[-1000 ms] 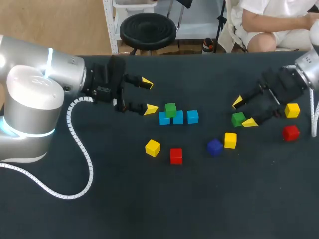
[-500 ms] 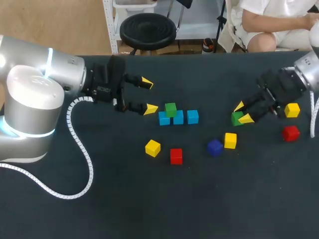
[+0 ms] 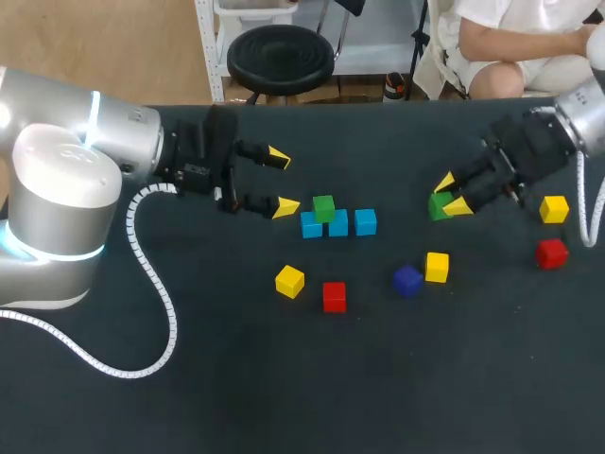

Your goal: Place the blue cubes, place green cubes on the blue cubes, place the yellow cubes on the green cubes, then place the red cubes on the yellow cubes, and place purple cube on the red cubes.

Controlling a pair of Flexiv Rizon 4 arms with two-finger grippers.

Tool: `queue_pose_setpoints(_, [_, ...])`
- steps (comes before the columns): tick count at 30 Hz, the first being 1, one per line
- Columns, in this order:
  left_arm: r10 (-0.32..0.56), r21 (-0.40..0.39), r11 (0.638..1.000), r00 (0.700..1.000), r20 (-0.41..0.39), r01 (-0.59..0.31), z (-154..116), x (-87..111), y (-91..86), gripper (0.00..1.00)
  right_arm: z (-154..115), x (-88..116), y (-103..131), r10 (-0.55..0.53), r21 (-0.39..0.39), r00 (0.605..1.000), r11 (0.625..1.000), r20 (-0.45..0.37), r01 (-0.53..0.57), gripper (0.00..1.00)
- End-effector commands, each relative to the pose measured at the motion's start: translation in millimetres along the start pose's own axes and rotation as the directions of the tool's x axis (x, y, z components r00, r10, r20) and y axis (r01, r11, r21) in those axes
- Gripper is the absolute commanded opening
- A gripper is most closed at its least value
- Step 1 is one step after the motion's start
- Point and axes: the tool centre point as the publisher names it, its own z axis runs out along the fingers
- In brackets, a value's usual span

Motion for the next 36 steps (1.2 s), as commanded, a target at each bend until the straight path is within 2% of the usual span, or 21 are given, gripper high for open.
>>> queue_pose_setpoints(1, [0.002, -0.002, 1.000, 1.000, 0.005, -0.002, -0.6, 1.2, -0.6, 1.00, 1.8, -8.2, 3.8, 0.004, 0.007, 1.000, 1.000, -0.005, -0.004, 0.00])
queue_pose_setpoints(3, [0.002, -0.002, 1.000, 1.000, 0.005, -0.002, -0.6, 1.2, -0.6, 1.00, 2.5, -12.0, 2.9, 0.002, 0.008, 1.000, 1.000, 0.027, -0.002, 0.02])
queue_pose_setpoints(4, [0.002, -0.002, 1.000, 1.000, 0.005, -0.002, -0.6, 1.2, -0.6, 1.00, 3.0, -13.9, 2.2, 0.003, 0.007, 1.000, 1.000, 0.029, -0.003, 0.15])
queue_pose_setpoints(5, [0.002, -0.002, 1.000, 1.000, 0.005, -0.002, -0.6, 1.2, -0.6, 1.00, 3.9, -16.5, 1.9, -0.013, 0.001, 0.999, 1.000, 0.033, 0.013, 0.18])
queue_pose_setpoints(6, [0.002, -0.002, 1.000, 1.000, 0.005, -0.002, -0.6, 1.2, -0.6, 1.00, 4.3, -19.2, 1.9, -0.019, 0.003, 0.999, 1.000, 0.042, 0.018, 0.00])
queue_pose_setpoints(11, [0.002, -0.002, 1.000, 1.000, 0.005, -0.002, -0.6, 1.2, -0.6, 1.00, 1.9, -27.5, 3.7, -0.050, 0.008, 0.996, 0.999, 0.080, 0.049, 0.00])
queue_pose_setpoints(21, [0.002, -0.002, 1.000, 1.000, 0.005, -0.002, -0.6, 1.2, -0.6, 1.00, 8.1, -38.8, 1.3, -0.083, -0.038, 0.993, 0.996, 0.079, 0.086, 0.00])
queue_pose_setpoints(24, [0.002, -0.002, 1.000, 1.000, 0.005, -0.002, -0.6, 1.2, -0.6, 1.00, 10.4, -43.2, -1.3, -0.087, -0.031, 0.994, 0.996, 0.073, 0.089, 0.00])
queue_pose_setpoints(36, [0.002, -0.002, 1.000, 1.000, 0.005, -0.002, -0.6, 1.2, -0.6, 1.00, 11.0, -44.0, -1.8, -0.085, -0.027, 0.994, 0.996, 0.065, 0.087, 0.00])
